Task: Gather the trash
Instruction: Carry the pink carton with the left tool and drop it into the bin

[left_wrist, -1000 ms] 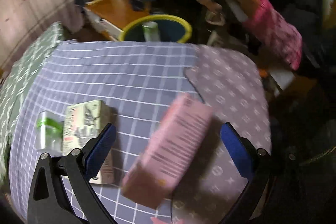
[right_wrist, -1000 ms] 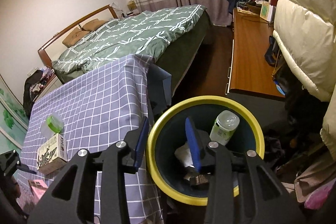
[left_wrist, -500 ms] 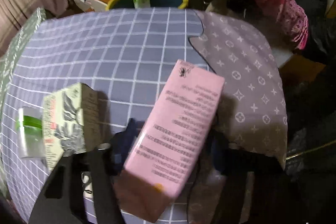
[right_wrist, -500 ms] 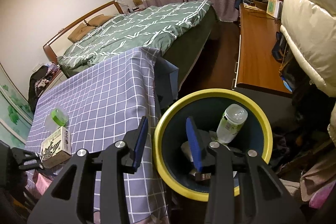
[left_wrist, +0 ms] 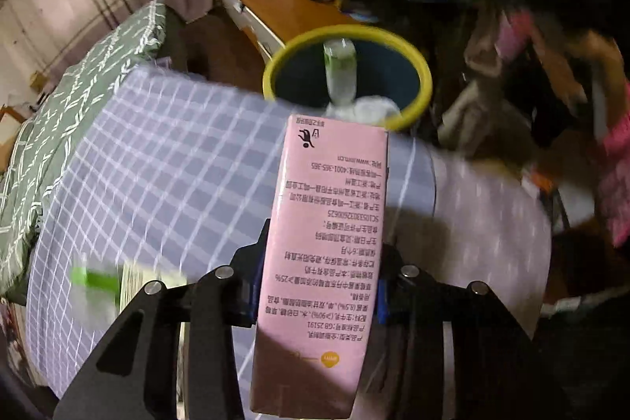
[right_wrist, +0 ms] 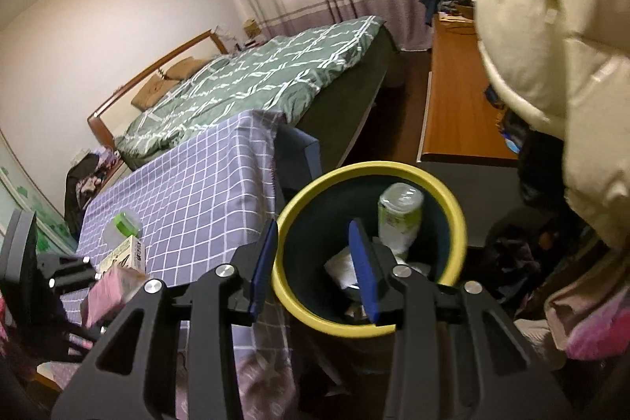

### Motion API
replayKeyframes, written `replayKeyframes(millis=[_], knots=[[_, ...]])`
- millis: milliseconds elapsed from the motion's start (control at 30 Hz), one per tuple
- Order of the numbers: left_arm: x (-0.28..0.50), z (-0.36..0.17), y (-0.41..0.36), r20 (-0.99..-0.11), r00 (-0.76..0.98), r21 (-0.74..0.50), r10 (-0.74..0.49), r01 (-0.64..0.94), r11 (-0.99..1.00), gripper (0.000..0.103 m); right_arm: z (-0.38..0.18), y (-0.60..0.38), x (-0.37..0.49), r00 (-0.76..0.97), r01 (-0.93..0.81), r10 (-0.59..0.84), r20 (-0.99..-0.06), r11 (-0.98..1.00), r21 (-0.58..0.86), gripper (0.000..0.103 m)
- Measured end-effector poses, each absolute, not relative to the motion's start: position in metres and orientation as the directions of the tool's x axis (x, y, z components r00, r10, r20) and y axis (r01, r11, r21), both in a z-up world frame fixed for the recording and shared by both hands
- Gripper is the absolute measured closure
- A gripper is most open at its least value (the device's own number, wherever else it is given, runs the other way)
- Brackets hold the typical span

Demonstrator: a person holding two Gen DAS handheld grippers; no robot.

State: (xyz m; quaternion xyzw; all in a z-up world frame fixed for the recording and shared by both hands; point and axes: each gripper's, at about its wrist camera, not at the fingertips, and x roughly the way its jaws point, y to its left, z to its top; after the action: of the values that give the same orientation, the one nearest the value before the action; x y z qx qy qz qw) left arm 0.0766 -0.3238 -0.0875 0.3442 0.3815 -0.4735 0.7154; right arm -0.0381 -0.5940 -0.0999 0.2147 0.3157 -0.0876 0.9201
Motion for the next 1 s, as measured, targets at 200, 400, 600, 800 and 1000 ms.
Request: replayKeyframes(millis=[200, 400, 600, 800, 1000], knots=[[0.09, -0.076, -0.402, -0.839, 0.298, 0.138, -0.456, 0.926, 0.352, 0.062, -0.098, -0.613, -0.07, 0.786, 0.355, -0.092, -0.611, 0.877, 0.325, 0.067], [0.102, -0.087, -0.476, -0.842, 0.286, 0.135, -0.458, 0.932, 0.336, 0.062, -0.108, -0.627, -0.09, 0.763, 0.41, -0.146, -0.629, 0.863, 0.297, 0.067], [0.107, -0.109, -0.523, -0.849, 0.268, 0.122, -0.456, 0.938, 0.324, 0.062, -0.118, -0.64, -0.099, 0.737, 0.458, -0.195, -0.647, 0.848, 0.267, 0.067], [0.118, -0.112, -0.537, -0.839, 0.262, 0.08, -0.478, 0.927, 0.367, 0.023, -0.124, -0.643, -0.099, 0.722, 0.476, -0.2, -0.662, 0.839, 0.265, 0.064], [0.127, -0.064, -0.468, -0.765, 0.306, 0.02, -0.567, 0.891, 0.454, 0.021, -0.12, -0.624, -0.085, 0.723, 0.454, -0.19, -0.664, 0.855, 0.25, 0.064]])
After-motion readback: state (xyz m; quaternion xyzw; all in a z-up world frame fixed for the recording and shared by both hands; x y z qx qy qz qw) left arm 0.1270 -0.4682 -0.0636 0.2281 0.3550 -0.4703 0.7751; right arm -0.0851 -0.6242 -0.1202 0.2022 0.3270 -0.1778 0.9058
